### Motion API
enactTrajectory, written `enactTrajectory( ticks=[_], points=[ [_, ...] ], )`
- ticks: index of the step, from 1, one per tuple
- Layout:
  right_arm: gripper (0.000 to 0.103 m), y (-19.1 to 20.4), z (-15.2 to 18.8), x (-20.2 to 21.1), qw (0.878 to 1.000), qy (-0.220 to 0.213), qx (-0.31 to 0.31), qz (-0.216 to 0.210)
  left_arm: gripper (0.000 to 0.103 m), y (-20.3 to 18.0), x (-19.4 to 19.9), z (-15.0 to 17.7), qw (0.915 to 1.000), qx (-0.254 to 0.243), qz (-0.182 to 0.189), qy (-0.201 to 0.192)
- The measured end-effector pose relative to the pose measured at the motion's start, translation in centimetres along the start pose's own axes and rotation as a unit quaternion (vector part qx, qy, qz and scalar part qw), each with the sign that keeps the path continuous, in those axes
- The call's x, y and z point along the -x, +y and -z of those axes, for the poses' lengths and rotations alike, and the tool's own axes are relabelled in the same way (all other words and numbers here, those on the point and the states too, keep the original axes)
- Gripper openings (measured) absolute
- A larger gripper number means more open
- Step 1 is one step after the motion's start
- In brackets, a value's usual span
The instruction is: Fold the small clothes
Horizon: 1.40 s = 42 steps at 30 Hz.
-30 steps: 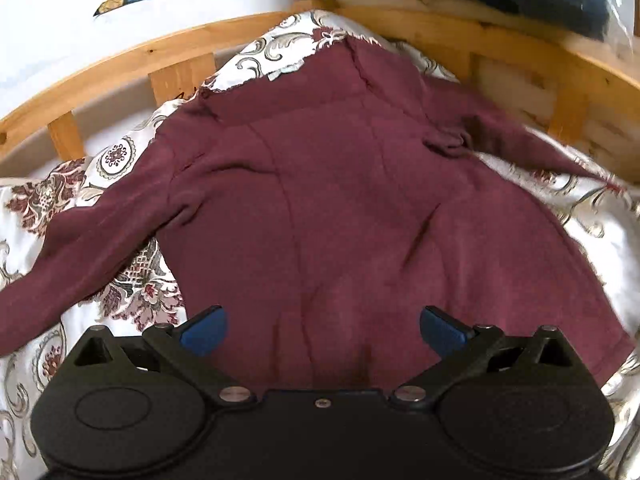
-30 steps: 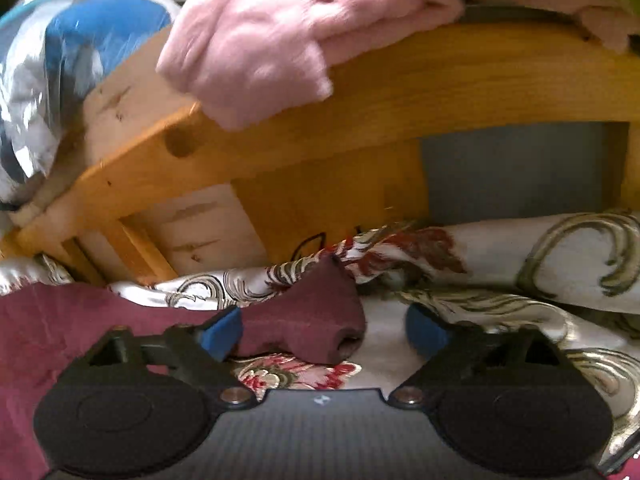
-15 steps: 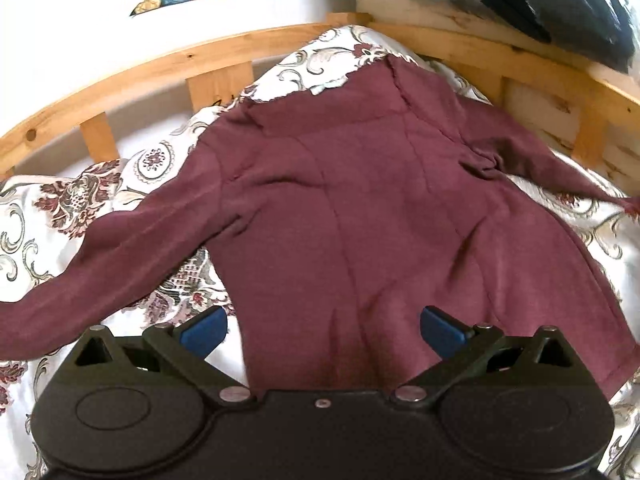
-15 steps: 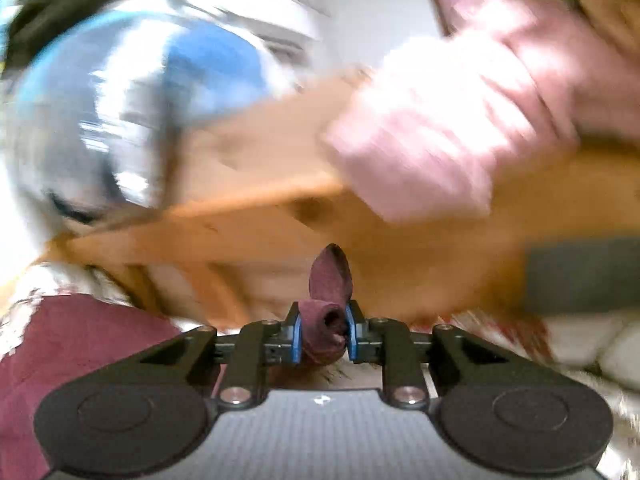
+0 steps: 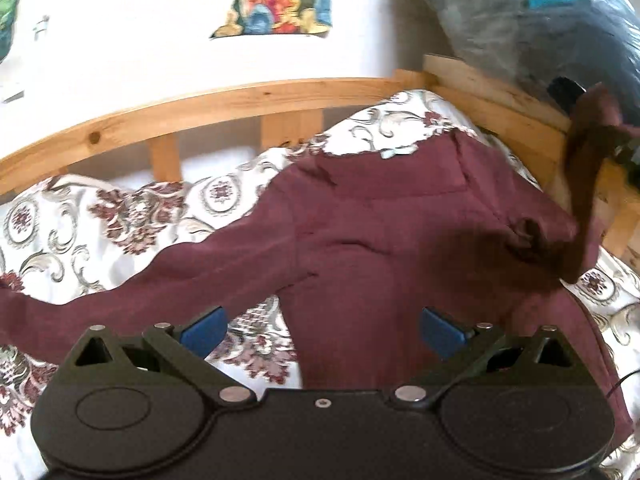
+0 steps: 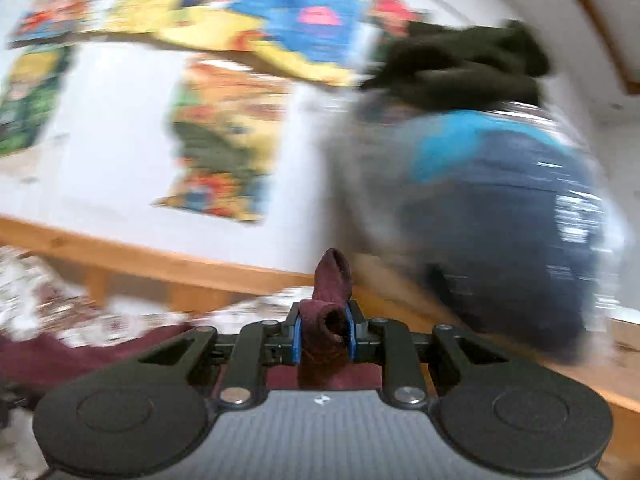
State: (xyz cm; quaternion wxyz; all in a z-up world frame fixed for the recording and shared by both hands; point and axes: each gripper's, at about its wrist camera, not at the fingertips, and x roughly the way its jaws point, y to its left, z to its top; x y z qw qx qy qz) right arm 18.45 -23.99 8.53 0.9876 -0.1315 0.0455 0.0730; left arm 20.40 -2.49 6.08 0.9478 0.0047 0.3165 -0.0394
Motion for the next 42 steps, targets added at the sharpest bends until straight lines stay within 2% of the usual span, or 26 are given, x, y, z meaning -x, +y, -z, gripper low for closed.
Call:
enactTrajectory(
  ticks=[4, 7, 11, 15, 17, 20, 21, 22, 25, 27, 30, 32, 36, 37, 40, 42],
  points=[
    [0.024, 4.5, 1.4, 0.1, 0.996, 0.020, 0.044, -0.078, 0.102, 1.6, 0.2, 0.2, 0.9995, 0.023, -0.021, -0.005],
    [0.024, 6.5, 2.9, 0.6, 0.989, 0.046, 0.069, -0.125, 0.102, 2.8, 0.3, 0.3, 0.9982, 0.042, -0.041, -0.011],
    [0.024, 8.8, 3.9, 0.6, 0.977, 0.080, 0.096, -0.171, 0.102, 3.9, -0.2, 0.1, 0.9963, 0.064, -0.056, -0.007],
    [0.026, 10.2, 5.0, 0.5, 0.966, 0.119, 0.115, -0.200, 0.102, 3.9, -0.8, 0.1, 0.9958, 0.071, -0.057, -0.007],
    [0.031, 10.2, 5.5, 0.8, 0.960, 0.140, 0.123, -0.211, 0.102, 3.6, -1.2, 0.3, 0.9965, 0.065, -0.052, -0.008],
    [0.054, 9.7, 6.1, 1.5, 0.952, 0.164, 0.112, -0.231, 0.102, 3.1, -2.0, 0.7, 0.9975, 0.055, -0.039, -0.020],
    [0.066, 9.1, 6.2, 2.0, 0.952, 0.168, 0.106, -0.233, 0.102, 3.0, -2.2, 0.9, 0.9978, 0.050, -0.035, -0.025],
    [0.075, 8.4, 6.4, 2.4, 0.953, 0.172, 0.098, -0.230, 0.102, 2.8, -2.6, 1.0, 0.9981, 0.045, -0.029, -0.030],
    [0.090, 5.6, 6.9, 3.2, 0.961, 0.181, 0.064, -0.201, 0.102, 2.4, -4.0, 1.6, 0.9989, 0.037, -0.017, -0.021],
    [0.094, 3.2, 7.5, 2.9, 0.968, 0.187, 0.028, -0.163, 0.102, 2.2, -5.1, 2.0, 0.9992, 0.039, -0.004, -0.006],
    [0.094, -1.1, 8.3, 1.3, 0.973, 0.208, -0.050, -0.089, 0.102, 1.6, -6.4, 2.8, 0.9993, 0.033, 0.011, 0.016],
    [0.089, -3.9, 8.7, 0.2, 0.971, 0.208, -0.110, -0.037, 0.102, 0.7, -7.3, 3.6, 0.9994, 0.012, 0.007, 0.031],
    [0.064, -8.4, 9.4, -2.7, 0.964, 0.204, -0.168, 0.042, 0.102, -0.9, -8.3, 5.2, 0.9975, -0.033, -0.018, 0.060],
    [0.056, -9.2, 9.6, -3.5, 0.962, 0.203, -0.177, 0.053, 0.102, -1.0, -8.2, 5.6, 0.9973, -0.036, -0.018, 0.062],
    [0.042, -11.2, 10.5, -5.9, 0.955, 0.210, -0.198, 0.067, 0.102, -1.0, -7.9, 6.0, 0.9976, -0.034, -0.019, 0.058],
    [0.039, -12.2, 11.1, -7.2, 0.949, 0.220, -0.213, 0.076, 0.102, -1.0, -7.8, 6.0, 0.9972, -0.034, -0.022, 0.063]
  ],
)
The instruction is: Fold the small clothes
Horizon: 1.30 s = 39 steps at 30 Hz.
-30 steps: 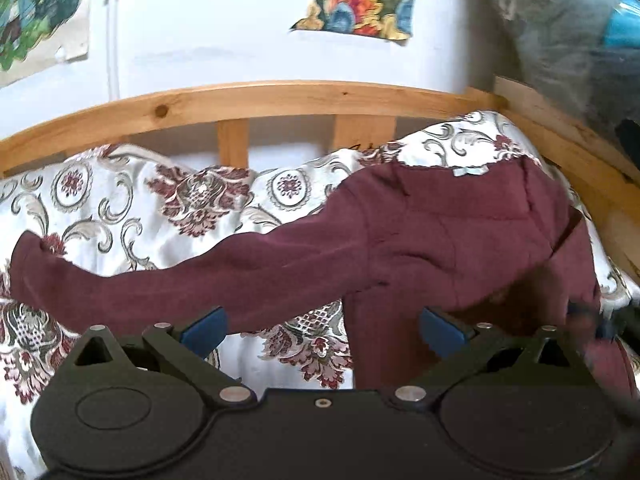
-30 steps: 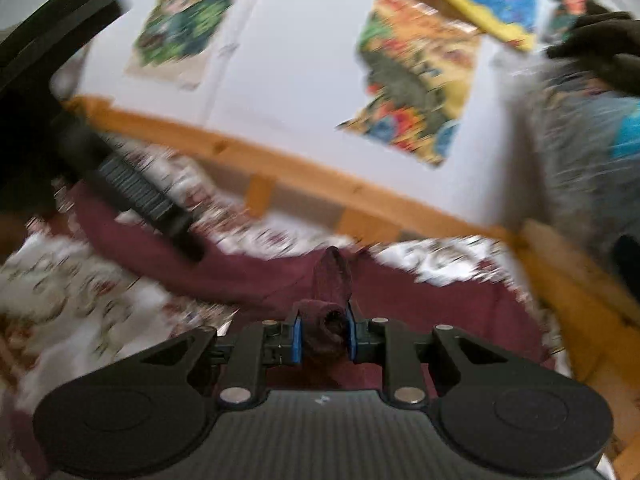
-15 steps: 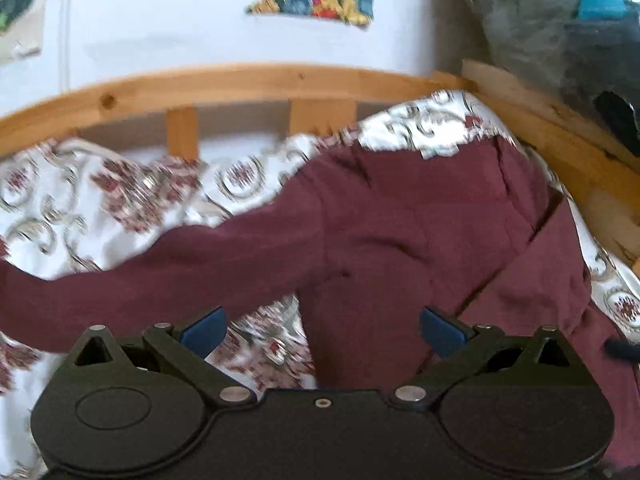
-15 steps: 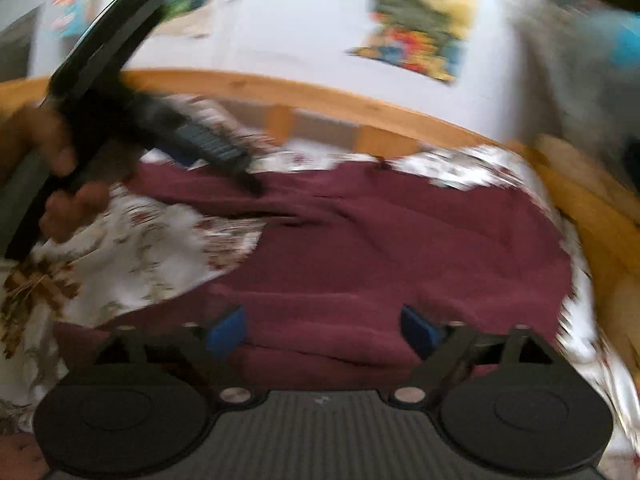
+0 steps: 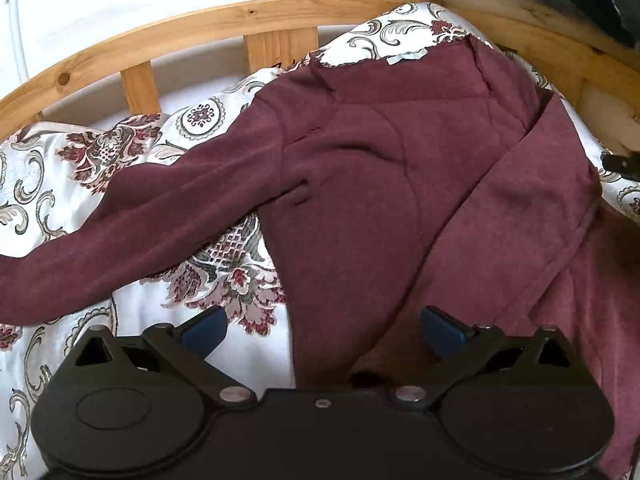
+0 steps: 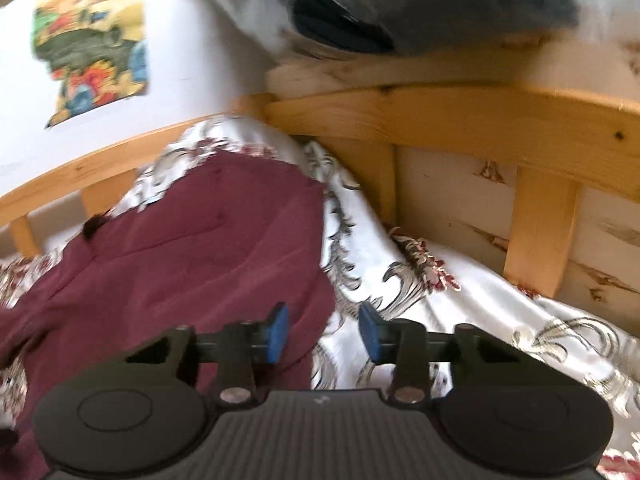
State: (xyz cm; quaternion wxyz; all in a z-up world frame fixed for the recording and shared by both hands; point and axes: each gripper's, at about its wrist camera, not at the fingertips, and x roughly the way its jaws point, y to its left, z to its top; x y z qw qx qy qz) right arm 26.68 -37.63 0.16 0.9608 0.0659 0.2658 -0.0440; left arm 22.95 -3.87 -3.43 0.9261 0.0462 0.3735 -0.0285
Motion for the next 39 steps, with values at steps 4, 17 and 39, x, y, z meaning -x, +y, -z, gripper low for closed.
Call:
enactTrajectory(
  ticks=[4, 17, 39],
  points=[
    [0.038, -1.4, 0.3, -2.6, 0.997, 0.038, -0.063, -0.030, 0.102, 0.1, 0.0, -0.1, 1.0000, 0.002, -0.004, 0.006],
    [0.001, -3.7, 0.6, -1.7, 0.989, 0.023, -0.129, -0.068, 0.102, -1.4, -0.5, 0.6, 0.9993, -0.022, -0.028, 0.013],
    [0.010, -2.7, 1.1, -2.1, 0.992, 0.036, -0.120, -0.026, 0.102, -2.9, -1.1, 1.4, 0.9975, -0.050, -0.041, 0.028]
  ],
)
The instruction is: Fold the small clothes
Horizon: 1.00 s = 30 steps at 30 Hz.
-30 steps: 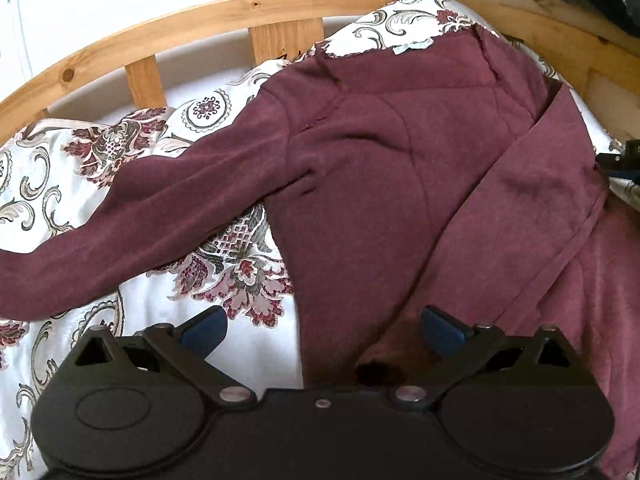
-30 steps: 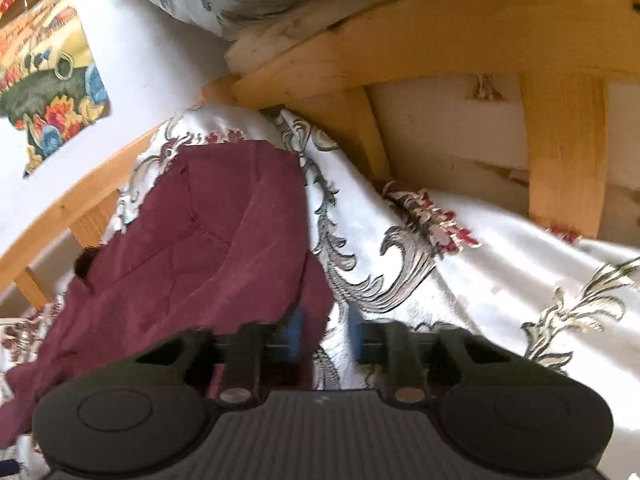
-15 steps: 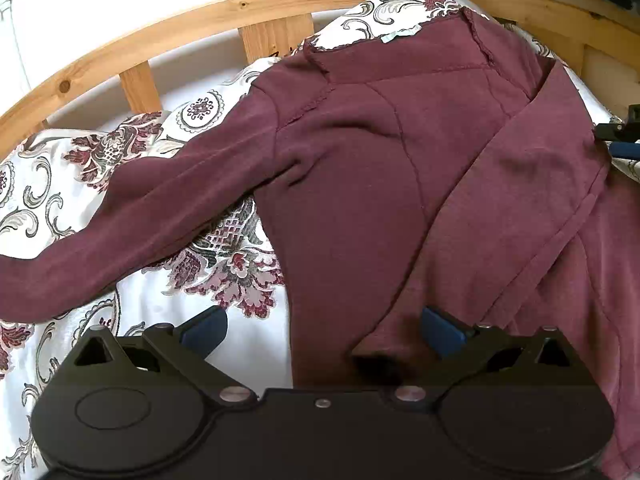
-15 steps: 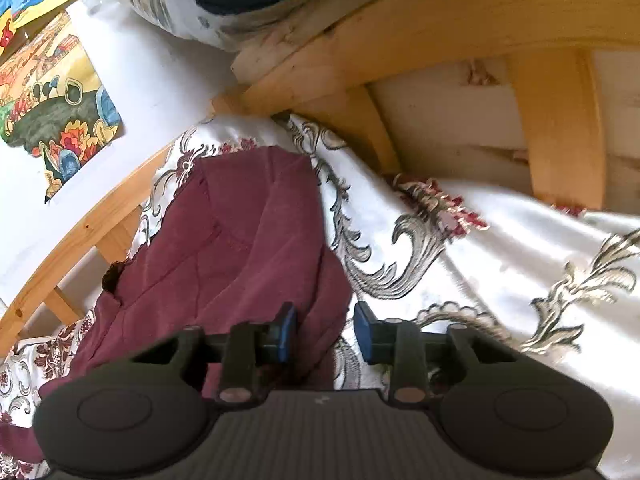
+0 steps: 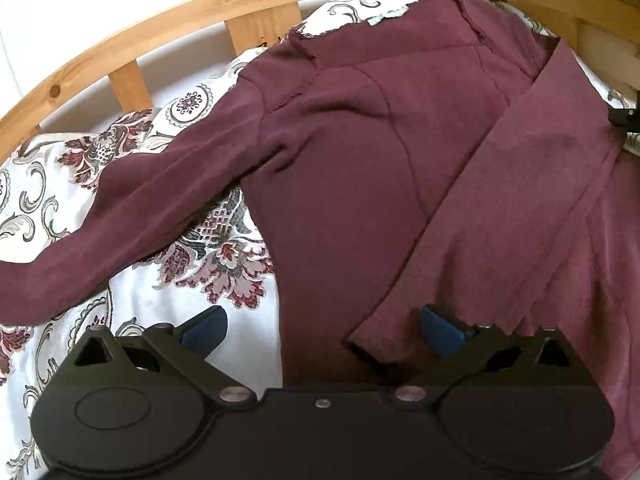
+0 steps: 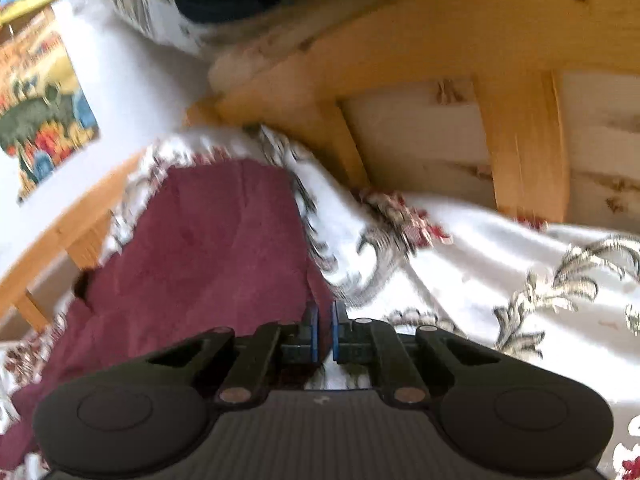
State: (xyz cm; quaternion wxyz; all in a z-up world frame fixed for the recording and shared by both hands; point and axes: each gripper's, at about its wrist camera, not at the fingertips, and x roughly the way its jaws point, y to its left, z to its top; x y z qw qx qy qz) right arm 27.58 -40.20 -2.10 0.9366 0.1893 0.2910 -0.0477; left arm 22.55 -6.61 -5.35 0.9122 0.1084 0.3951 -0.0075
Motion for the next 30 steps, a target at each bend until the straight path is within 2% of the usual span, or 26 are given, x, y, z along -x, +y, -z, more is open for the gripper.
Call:
enactTrajectory(
  ticks=[2, 3, 4, 8, 10, 11, 12, 13, 14, 15, 16, 17, 19, 21, 23, 25, 27, 29, 30],
  points=[
    [0.015, 0.4, 0.1, 0.3, 1.000, -0.006, 0.014, 0.006, 0.102, 0.2, 0.2, 0.0, 1.0000, 0.004, 0.001, -0.001],
    [0.022, 0.6, 0.1, 0.4, 1.000, -0.008, 0.019, 0.010, 0.102, 0.5, 0.4, 0.0, 0.9999, 0.010, 0.003, -0.002],
    [0.034, 0.7, 0.2, 0.6, 1.000, -0.007, 0.022, 0.013, 0.102, 0.8, 0.7, 0.0, 0.9998, 0.017, 0.005, -0.004],
    [0.050, 1.2, 0.9, 1.2, 0.999, -0.006, 0.032, 0.016, 0.102, 3.4, 3.0, -0.2, 0.9977, 0.055, -0.016, -0.036],
    [0.065, 1.8, 1.3, 1.7, 0.999, -0.011, 0.048, 0.019, 0.102, 5.7, 4.2, 0.3, 0.9938, 0.081, -0.051, -0.055],
    [0.069, 2.2, 1.6, 2.1, 0.998, -0.015, 0.058, 0.020, 0.102, 7.0, 4.6, 0.6, 0.9911, 0.095, -0.073, -0.057],
    [0.077, 2.5, 1.8, 2.4, 0.998, -0.018, 0.065, 0.019, 0.102, 8.2, 4.8, 1.0, 0.9877, 0.112, -0.094, -0.056],
    [0.085, 2.9, 2.0, 2.7, 0.997, -0.021, 0.072, 0.016, 0.102, 9.7, 4.9, 1.4, 0.9830, 0.132, -0.116, -0.053],
    [0.089, 3.4, 2.4, 3.0, 0.997, -0.022, 0.078, 0.012, 0.102, 11.3, 4.9, 1.8, 0.9767, 0.156, -0.139, -0.051],
    [0.095, 3.8, 2.6, 3.3, 0.996, -0.021, 0.083, 0.006, 0.102, 13.4, 5.0, 2.3, 0.9674, 0.185, -0.166, -0.051],
    [0.098, 4.3, 3.0, 3.6, 0.996, -0.016, 0.088, -0.002, 0.102, 14.9, 5.1, 2.6, 0.9592, 0.205, -0.186, -0.056],
    [0.099, 4.7, 3.3, 3.9, 0.996, -0.011, 0.092, -0.013, 0.102, 16.9, 5.4, 3.2, 0.9453, 0.234, -0.217, -0.067],
    [0.103, 5.8, 4.4, 4.7, 0.993, 0.001, 0.110, -0.043, 0.102, 20.2, 5.7, 3.9, 0.9246, 0.274, -0.254, -0.077],
    [0.103, 6.9, 5.5, 5.4, 0.989, 0.006, 0.134, -0.066, 0.102, 23.5, 5.7, 4.3, 0.9108, 0.310, -0.264, -0.068],
    [0.103, 8.2, 6.6, 6.0, 0.984, 0.004, 0.157, -0.081, 0.102, 26.6, 5.3, 4.6, 0.8981, 0.358, -0.249, -0.060],
    [0.103, 9.4, 7.4, 6.3, 0.982, 0.006, 0.168, -0.085, 0.102, 28.7, 5.0, 5.0, 0.8883, 0.392, -0.228, -0.074],
    [0.103, 10.2, 8.0, 6.4, 0.981, 0.013, 0.169, -0.097, 0.102, 29.8, 4.8, 4.9, 0.8840, 0.400, -0.214, -0.115],
    [0.103, 10.8, 8.4, 6.5, 0.980, 0.019, 0.168, -0.109, 0.102, 30.6, 4.1, 4.2, 0.8871, 0.376, -0.224, -0.147],
    [0.103, 11.0, 8.6, 6.6, 0.979, 0.022, 0.170, -0.112, 0.102, 30.9, 3.6, 3.4, 0.8936, 0.349, -0.240, -0.149]
  ],
)
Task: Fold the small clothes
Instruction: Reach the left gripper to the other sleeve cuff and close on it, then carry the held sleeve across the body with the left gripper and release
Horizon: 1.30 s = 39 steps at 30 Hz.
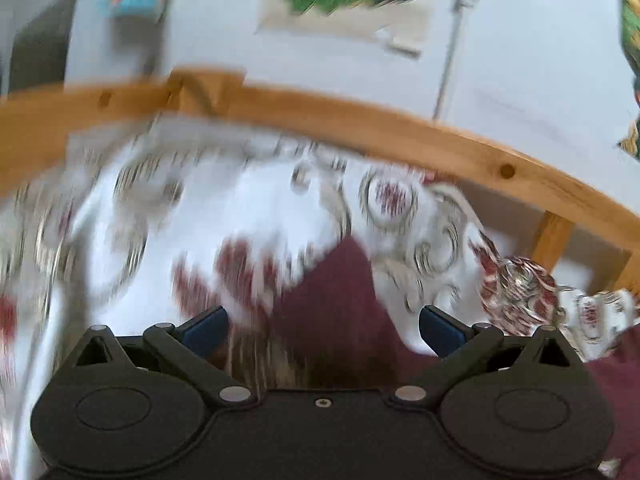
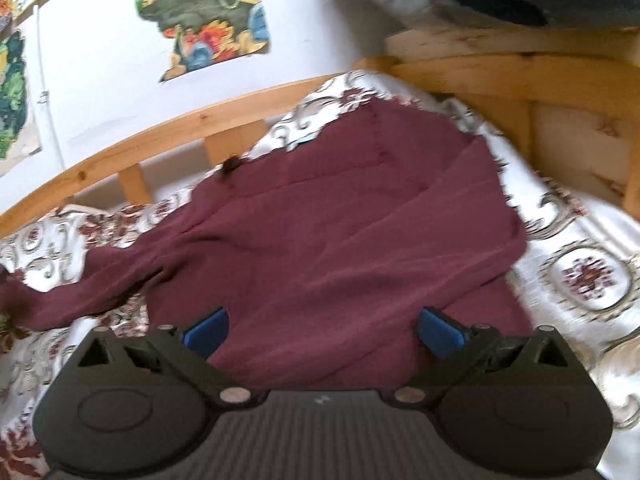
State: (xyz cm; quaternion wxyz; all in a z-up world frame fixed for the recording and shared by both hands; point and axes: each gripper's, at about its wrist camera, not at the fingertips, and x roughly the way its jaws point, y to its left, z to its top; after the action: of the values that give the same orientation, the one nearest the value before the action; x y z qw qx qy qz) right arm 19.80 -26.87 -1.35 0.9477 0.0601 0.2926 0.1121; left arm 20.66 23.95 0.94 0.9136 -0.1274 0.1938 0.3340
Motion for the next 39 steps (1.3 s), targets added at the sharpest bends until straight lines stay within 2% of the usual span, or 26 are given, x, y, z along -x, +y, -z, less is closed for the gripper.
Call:
enactTrajectory(
  ticks=[3, 5, 7, 11, 12, 13, 14, 15, 16, 19, 21, 23, 26, 31, 33, 36, 39],
  points=[
    [0.103, 0.5, 0.2, -0.3, 1.000, 0.015, 0.008, 0.002, 0.100, -1.4, -1.7, -1.2, 0.9951, -0.097, -0.014, -0.013],
    [0.103, 0.4, 0.4, -0.4, 1.000, 0.027, 0.005, 0.014, 0.096, -1.9, -3.0, -1.8, 0.9901, -0.139, -0.018, -0.001],
    [0.103, 0.0, 0.4, -0.4, 0.999, 0.036, -0.011, 0.022, 0.087, -2.0, -3.9, -2.3, 0.9883, -0.150, -0.015, 0.020],
    [0.103, -0.9, 0.1, -0.2, 0.998, 0.037, -0.045, 0.026, 0.082, -1.3, -4.2, -2.9, 0.9891, -0.140, 0.009, 0.045],
    [0.103, -1.1, 0.0, 0.0, 0.998, 0.035, -0.049, 0.026, 0.074, -1.3, -4.2, -3.0, 0.9879, -0.144, 0.018, 0.054],
    [0.103, -1.2, -0.1, 0.2, 0.998, 0.032, -0.052, 0.026, 0.060, -1.0, -4.1, -2.9, 0.9871, -0.147, 0.022, 0.059],
    [0.103, -1.3, -0.2, 0.4, 0.998, 0.030, -0.054, 0.027, 0.050, -1.0, -4.0, -2.9, 0.9859, -0.151, 0.024, 0.067],
    [0.103, -1.3, -0.3, 0.5, 0.998, 0.028, -0.054, 0.027, 0.028, -1.0, -4.1, -3.0, 0.9850, -0.152, 0.023, 0.079],
    [0.103, -1.3, -0.3, 0.7, 0.998, 0.028, -0.054, 0.028, 0.012, -0.9, -4.2, -3.1, 0.9849, -0.146, 0.017, 0.091],
    [0.103, -1.2, -0.5, 0.9, 0.998, 0.029, -0.055, 0.028, 0.005, -0.3, -3.2, -3.2, 0.9903, -0.100, -0.001, 0.097],
    [0.103, -1.3, -0.7, 1.4, 0.997, 0.024, -0.061, 0.026, 0.005, -0.7, -2.0, -3.4, 0.9921, -0.086, -0.010, 0.091],
    [0.103, -1.4, -0.8, 2.1, 0.997, 0.016, -0.066, 0.022, 0.005, -1.8, -0.6, -3.8, 0.9917, -0.089, -0.020, 0.091],
    [0.103, -1.7, -0.7, 3.0, 0.998, 0.009, -0.065, 0.022, 0.005, -4.5, 3.0, -4.8, 0.9909, -0.107, -0.015, 0.081],
    [0.103, -2.4, -0.3, 3.2, 0.997, 0.009, -0.070, 0.031, 0.005, -9.4, 10.2, -6.8, 0.9917, -0.088, 0.071, 0.062],
    [0.103, -2.6, -0.4, 3.4, 0.997, 0.005, -0.071, 0.030, 0.005, -11.9, 13.4, -6.9, 0.9885, -0.100, 0.109, 0.030],
    [0.103, -3.0, -0.8, 3.9, 0.997, -0.009, -0.071, 0.035, 0.005, -15.3, 17.7, -6.3, 0.9766, -0.127, 0.173, -0.010],
    [0.103, -3.7, -1.1, 4.4, 0.996, -0.028, -0.075, 0.045, 0.005, -18.5, 20.5, -4.7, 0.9606, -0.145, 0.236, -0.025]
  ],
)
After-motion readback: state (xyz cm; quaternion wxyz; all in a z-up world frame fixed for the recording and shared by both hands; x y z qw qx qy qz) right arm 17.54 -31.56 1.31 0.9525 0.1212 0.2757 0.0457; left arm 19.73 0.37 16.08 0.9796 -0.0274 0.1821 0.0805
